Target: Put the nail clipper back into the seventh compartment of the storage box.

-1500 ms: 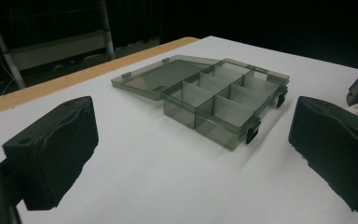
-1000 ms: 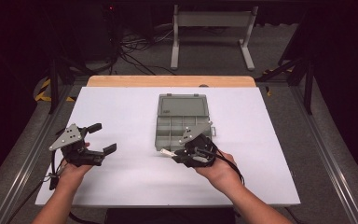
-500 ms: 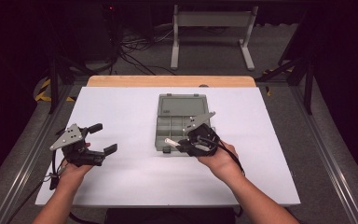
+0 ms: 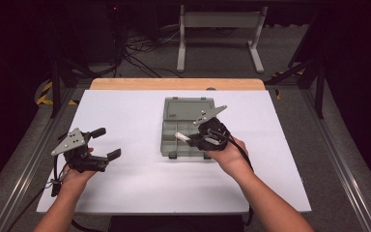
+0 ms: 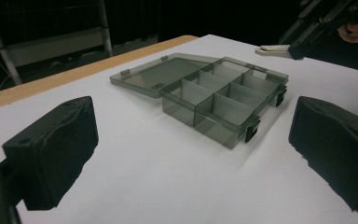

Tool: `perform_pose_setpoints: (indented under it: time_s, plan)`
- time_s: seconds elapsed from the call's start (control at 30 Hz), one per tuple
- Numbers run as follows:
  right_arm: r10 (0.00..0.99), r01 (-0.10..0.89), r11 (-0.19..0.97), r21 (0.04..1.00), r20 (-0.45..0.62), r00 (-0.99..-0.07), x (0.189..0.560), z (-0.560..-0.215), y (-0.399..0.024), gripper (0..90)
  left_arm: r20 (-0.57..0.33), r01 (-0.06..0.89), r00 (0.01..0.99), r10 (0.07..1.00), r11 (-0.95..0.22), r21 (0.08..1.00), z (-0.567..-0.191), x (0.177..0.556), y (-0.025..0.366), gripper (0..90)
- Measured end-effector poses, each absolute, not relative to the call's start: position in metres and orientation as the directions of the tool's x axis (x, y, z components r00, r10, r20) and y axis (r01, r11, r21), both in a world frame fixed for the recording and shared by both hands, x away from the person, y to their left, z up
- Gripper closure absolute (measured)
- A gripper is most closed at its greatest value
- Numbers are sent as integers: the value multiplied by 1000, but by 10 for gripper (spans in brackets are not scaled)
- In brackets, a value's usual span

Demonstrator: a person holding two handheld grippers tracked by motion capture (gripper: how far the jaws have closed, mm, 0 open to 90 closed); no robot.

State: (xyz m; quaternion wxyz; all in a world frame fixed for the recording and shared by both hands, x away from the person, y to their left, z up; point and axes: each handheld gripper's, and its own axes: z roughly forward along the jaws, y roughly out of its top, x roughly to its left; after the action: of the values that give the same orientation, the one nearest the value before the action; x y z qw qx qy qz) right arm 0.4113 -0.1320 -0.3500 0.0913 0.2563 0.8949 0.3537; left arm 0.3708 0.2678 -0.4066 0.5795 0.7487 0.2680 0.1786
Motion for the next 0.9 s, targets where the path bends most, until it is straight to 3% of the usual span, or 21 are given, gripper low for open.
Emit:
perform_pose_setpoints:
  time_s: [0.9]
  plan:
    - [595, 471, 597, 649, 35, -803, 440, -369, -146, 778, -38, 191, 791, 611, -187, 964, -407, 371, 267, 22]
